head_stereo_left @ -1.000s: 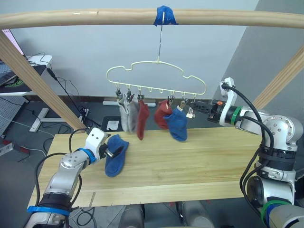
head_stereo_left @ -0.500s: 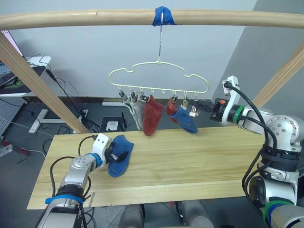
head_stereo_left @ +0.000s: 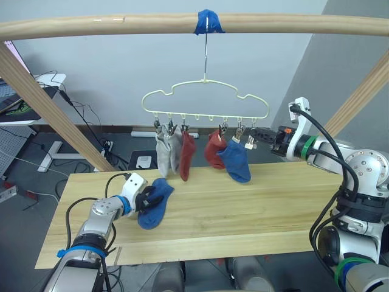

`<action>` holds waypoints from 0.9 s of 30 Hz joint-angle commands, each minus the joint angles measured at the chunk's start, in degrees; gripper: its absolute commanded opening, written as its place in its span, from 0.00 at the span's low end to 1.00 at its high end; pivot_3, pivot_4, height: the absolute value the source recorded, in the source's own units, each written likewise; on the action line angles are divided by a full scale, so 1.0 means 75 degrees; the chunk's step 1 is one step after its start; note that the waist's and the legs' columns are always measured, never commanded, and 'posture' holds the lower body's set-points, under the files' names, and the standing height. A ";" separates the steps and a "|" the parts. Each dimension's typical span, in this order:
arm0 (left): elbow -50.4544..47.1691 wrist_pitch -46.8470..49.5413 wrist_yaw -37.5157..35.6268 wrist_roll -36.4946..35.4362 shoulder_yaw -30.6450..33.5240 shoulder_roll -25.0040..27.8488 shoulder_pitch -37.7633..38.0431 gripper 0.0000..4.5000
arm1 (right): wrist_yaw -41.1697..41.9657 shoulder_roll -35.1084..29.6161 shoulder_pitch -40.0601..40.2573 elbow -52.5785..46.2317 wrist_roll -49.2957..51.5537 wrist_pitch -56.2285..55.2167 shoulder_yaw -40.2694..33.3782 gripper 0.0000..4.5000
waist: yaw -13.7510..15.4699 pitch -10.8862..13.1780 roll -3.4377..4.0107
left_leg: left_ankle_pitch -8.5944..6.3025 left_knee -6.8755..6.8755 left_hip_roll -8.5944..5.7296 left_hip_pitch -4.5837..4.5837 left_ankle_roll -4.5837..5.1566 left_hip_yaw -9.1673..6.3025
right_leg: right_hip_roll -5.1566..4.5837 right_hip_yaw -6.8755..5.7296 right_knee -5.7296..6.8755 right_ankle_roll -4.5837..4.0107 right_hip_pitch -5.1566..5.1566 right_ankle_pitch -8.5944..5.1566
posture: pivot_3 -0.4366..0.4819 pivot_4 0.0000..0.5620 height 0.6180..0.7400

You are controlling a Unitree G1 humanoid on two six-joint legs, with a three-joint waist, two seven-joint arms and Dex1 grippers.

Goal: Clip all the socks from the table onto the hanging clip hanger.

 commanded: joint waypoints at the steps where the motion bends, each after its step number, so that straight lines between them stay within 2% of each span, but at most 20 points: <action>1: 0.0078 -0.0012 0.0119 0.0349 -0.0246 -0.0026 0.0445 0.45 | -0.0148 0.0034 0.0137 -0.0140 0.0073 0.0064 -0.0100 0.00 | -0.0001 0.0001 0.0001 | 0.0000 0.0000 0.0000 0.0001 0.0000 -0.0001 | 0.0000 0.0000 0.0000 0.0000 0.0000 0.0000 | 0.32 0.42 1.00; 6: -0.0980 0.0122 -0.0207 -0.0002 -0.0163 -0.0011 0.0886 0.17 | -0.0224 0.0100 0.0181 -0.0129 0.0130 -0.0005 -0.0079 0.00 | -0.0009 0.0003 0.0004 | 0.0000 -0.0002 0.0001 0.0001 0.0000 0.0000 | 0.0000 0.0001 0.0000 -0.0001 -0.0001 -0.0001 | 0.33 0.42 1.00; 9: -0.1447 0.0283 -0.0336 -0.0068 -0.0157 0.0035 0.1069 0.05 | -0.0244 0.0108 0.0195 -0.0130 0.0146 -0.0026 -0.0065 0.00 | 0.0015 0.0008 0.0007 | 0.0000 -0.0008 0.0001 -0.0003 0.0000 -0.0002 | 0.0000 -0.0002 -0.0006 -0.0001 -0.0003 -0.0003 | 0.33 0.42 1.00; 11: -0.2351 0.0542 -0.0634 -0.0417 -0.0083 0.0051 0.1317 0.00 | -0.0261 0.0163 0.0215 -0.0107 0.0154 -0.0065 -0.0068 0.00 | 0.0012 0.0012 0.0005 | 0.0000 -0.0008 0.0001 -0.0006 0.0000 -0.0002 | 0.0000 -0.0002 -0.0008 -0.0001 -0.0003 -0.0003 | 0.33 0.42 1.00; 15: -0.5142 0.1567 -0.1251 -0.1276 -0.0138 0.0165 0.1897 0.00 | -0.0168 0.0113 0.0308 -0.0178 0.0397 0.0159 -0.0183 0.00 | 0.0029 0.0059 -0.0003 | 0.0000 -0.0009 0.0004 -0.0031 -0.0001 -0.0005 | -0.0002 -0.0005 -0.0017 -0.0002 -0.0020 -0.0003 | 0.33 0.41 1.00; 18: -0.6921 0.3072 -0.1329 -0.2361 0.0011 0.0097 0.2013 0.00 | 0.0080 -0.0127 0.0351 -0.0266 0.0815 0.0551 -0.0310 0.00 | 0.0096 0.0074 -0.0002 | 0.0000 -0.0008 0.0003 -0.0047 -0.0001 -0.0014 | -0.0004 -0.0011 -0.0023 -0.0001 -0.0026 -0.0003 | 0.33 0.40 1.00; 20: -0.7953 0.4385 -0.1031 -0.3441 0.0205 -0.0060 0.1861 0.00 | 0.0177 -0.0274 0.0329 -0.0282 0.1076 0.0792 -0.0434 0.00 | 0.0096 0.0077 -0.0004 | -0.0001 -0.0008 0.0002 -0.0048 -0.0001 -0.0011 | -0.0005 -0.0010 -0.0027 -0.0001 -0.0025 -0.0003 | 0.33 0.41 1.00; 22: -0.8628 0.5498 -0.0662 -0.4354 0.0410 -0.0200 0.1665 0.00 | 0.0057 -0.0238 0.0227 -0.0256 0.1278 0.1027 -0.0662 0.00 | 0.0090 0.0078 -0.0005 | -0.0001 -0.0007 0.0002 -0.0047 -0.0001 -0.0008 | -0.0004 -0.0009 -0.0032 0.0003 -0.0024 -0.0004 | 0.32 0.40 1.00; 27: -0.9150 0.7280 0.0192 -0.5835 0.0649 -0.0636 0.1145 0.00 | -0.0494 0.0385 -0.0191 -0.0188 0.1770 0.1658 -0.1429 0.00 | -0.0023 0.0080 -0.0006 | -0.0001 -0.0006 0.0002 -0.0044 0.0001 -0.0009 | 0.0003 -0.0010 -0.0031 0.0004 -0.0024 -0.0004 | 0.31 0.38 1.00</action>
